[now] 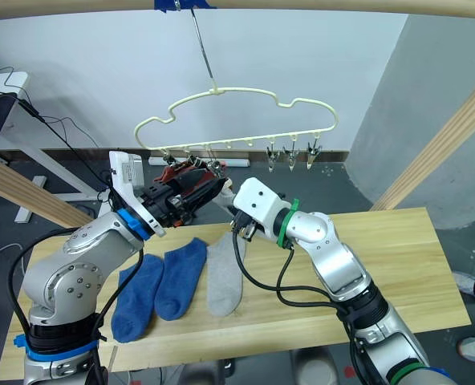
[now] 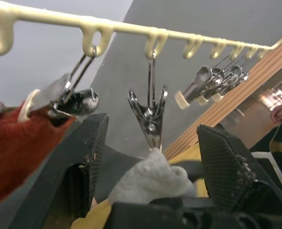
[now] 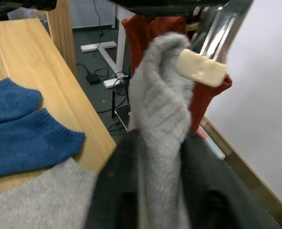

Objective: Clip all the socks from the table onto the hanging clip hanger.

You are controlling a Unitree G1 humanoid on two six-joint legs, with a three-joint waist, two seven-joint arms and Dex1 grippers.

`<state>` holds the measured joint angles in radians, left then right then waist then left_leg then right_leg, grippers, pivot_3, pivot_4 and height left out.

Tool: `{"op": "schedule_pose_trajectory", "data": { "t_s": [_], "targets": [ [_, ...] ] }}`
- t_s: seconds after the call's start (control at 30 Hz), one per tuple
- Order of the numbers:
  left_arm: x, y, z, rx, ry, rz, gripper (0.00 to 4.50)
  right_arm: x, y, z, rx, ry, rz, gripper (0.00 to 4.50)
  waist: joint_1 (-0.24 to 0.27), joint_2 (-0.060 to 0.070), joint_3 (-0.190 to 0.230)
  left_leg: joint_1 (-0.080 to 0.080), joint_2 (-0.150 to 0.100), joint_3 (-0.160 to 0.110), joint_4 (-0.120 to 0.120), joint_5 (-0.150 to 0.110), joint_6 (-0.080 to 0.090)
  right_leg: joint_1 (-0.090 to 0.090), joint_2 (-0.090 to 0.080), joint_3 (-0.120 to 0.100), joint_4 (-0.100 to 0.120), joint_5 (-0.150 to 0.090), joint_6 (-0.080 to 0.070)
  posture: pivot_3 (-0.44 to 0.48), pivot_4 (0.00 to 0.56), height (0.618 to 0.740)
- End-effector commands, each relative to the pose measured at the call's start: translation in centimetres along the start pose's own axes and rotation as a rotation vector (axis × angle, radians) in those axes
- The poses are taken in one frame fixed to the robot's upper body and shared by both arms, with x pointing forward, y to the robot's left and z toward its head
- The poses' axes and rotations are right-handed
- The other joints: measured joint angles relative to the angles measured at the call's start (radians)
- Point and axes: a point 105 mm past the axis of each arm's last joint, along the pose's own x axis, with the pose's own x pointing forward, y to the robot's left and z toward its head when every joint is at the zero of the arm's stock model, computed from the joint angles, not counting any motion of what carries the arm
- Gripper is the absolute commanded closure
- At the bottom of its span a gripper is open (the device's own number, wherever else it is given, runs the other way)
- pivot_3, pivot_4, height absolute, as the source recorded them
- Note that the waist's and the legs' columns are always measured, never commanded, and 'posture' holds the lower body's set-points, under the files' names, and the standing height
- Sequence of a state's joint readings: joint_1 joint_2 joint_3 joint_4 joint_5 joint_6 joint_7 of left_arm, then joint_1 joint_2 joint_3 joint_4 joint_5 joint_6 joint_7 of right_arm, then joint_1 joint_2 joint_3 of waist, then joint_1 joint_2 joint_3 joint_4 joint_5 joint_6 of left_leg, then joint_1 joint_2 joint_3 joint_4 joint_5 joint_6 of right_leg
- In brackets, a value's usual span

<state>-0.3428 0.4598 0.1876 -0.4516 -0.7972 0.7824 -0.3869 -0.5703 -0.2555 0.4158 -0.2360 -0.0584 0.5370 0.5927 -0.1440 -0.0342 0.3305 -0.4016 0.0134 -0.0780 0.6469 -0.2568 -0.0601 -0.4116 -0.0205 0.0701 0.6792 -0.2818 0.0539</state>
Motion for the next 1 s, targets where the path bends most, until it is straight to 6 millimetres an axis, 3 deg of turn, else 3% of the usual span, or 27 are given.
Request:
{"op": "schedule_pose_trajectory", "data": {
  "t_s": [0.03, 0.33, 0.43, 0.5, 0.73, 1.0],
  "targets": [
    [-0.6, -0.9, 0.8, 0.074, -0.021, -0.035, 1.25, -0.6, 0.2, 1.1, -0.042, -0.036, 0.011, 3.09, 0.0, 0.0, 0.0, 0.0, 0.0, 0.0, 0.0, 0.0, 0.0, 0.0, 0.0, 0.0, 0.0, 0.0, 0.0, -0.218, 0.327, 0.74],
    [-4.0, -2.3, -1.2, 0.284, 0.13, -0.216, 1.25, -5.9, 0.9, -0.4, 0.003, -0.02, 0.043, 3.09, 0.003, 0.001, 0.001, 0.0, 0.001, 0.0, -0.002, 0.0, 0.0, -0.001, 0.0, 0.001, -0.001, 0.0, 0.0, -0.228, 0.342, 0.74],
    [-5.4, -2.9, -1.7, 0.46, 0.171, -0.322, 1.25, -7.6, 0.0, 0.1, 0.048, -0.039, -0.002, 3.09, 0.002, 0.002, 0.001, 0.0, 0.001, 0.0, -0.002, 0.0, 0.0, -0.001, -0.001, 0.002, -0.001, 0.0, 0.0, -0.227, 0.341, 0.74],
    [-5.6, -3.2, -1.3, 0.472, 0.149, -0.35, 1.25, -8.2, -1.0, 1.0, 0.086, -0.058, -0.055, 3.09, 0.003, 0.003, 0.002, 0.0, 0.001, 0.001, -0.002, 0.0, 0.0, -0.001, 0.0, 0.002, -0.001, 0.0, 0.0, -0.227, 0.341, 0.74],
    [-4.7, -3.2, 0.4, 0.401, 0.077, -0.342, 1.25, -8.4, -4.1, 4.0, 0.163, -0.133, -0.272, 3.09, 0.003, 0.003, 0.002, -0.001, 0.001, 0.001, -0.002, 0.0, 0.0, -0.002, 0.0, 0.001, -0.001, 0.0, 0.0, -0.222, 0.331, 0.74],
    [-3.6, -2.7, 1.3, 0.415, 0.051, -0.326, 1.25, -7.4, -5.0, 3.7, 0.236, -0.113, -0.374, 3.09, 0.003, 0.003, 0.002, -0.01, 0.001, 0.0, -0.001, 0.0, 0.0, -0.011, -0.001, 0.001, 0.0, 0.0, 0.0, -0.222, 0.326, 0.74]
  ]
}}
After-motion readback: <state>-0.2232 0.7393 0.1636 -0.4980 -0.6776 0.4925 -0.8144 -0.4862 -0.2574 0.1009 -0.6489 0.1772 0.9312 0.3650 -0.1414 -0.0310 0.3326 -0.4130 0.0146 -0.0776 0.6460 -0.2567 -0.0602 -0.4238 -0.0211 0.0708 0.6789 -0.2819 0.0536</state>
